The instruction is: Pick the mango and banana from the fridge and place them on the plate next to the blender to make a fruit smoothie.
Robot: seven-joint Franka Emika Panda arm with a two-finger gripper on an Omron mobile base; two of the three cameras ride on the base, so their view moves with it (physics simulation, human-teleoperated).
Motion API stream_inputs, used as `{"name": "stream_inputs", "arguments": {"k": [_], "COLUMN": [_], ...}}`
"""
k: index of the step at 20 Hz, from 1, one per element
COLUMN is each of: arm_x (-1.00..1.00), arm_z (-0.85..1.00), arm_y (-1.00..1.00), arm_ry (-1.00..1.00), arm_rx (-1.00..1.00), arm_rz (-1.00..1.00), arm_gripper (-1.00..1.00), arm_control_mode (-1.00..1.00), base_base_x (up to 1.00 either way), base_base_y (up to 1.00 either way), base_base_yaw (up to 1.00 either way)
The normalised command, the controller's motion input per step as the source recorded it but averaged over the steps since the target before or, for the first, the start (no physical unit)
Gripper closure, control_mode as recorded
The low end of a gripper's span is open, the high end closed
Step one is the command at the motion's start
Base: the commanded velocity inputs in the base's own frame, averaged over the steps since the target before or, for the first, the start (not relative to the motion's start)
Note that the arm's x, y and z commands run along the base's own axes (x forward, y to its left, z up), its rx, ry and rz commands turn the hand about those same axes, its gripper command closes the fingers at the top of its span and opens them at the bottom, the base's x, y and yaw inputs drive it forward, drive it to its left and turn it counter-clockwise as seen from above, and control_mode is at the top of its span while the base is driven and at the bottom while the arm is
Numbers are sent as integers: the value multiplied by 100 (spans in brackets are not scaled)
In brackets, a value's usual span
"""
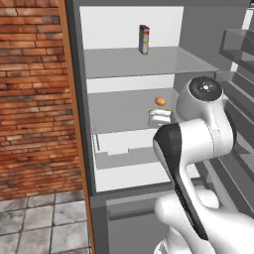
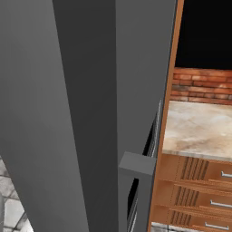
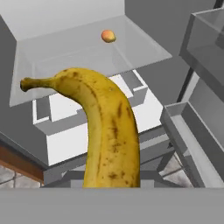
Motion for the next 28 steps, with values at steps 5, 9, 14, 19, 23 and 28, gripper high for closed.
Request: {"name": "stream_inputs", "arguments": {"k": [5,9,14,19,23,28], "arm_x": [0,-2,-54,-18,0,0], "arm_z": [-21,-3,0,0,0,0], "arm_y": [7,-1,-2,0,0,0], "arm_ry": [5,0,-17,-4,0,0], "arm_rx": [-4,0,0,0,0,0], "arm_rz": [0,0,0,0,0,0], "arm_gripper": [100,100,100,100,100,100], "arm_control_mode": [-100,-100,-100,100,100,100], "base_base_x": [0,0,0,-67,-62,-32], "base_base_y": [0,0,0,26,76,89], "base_base_yaw": [0,0,0,-11,-29,-39]}}
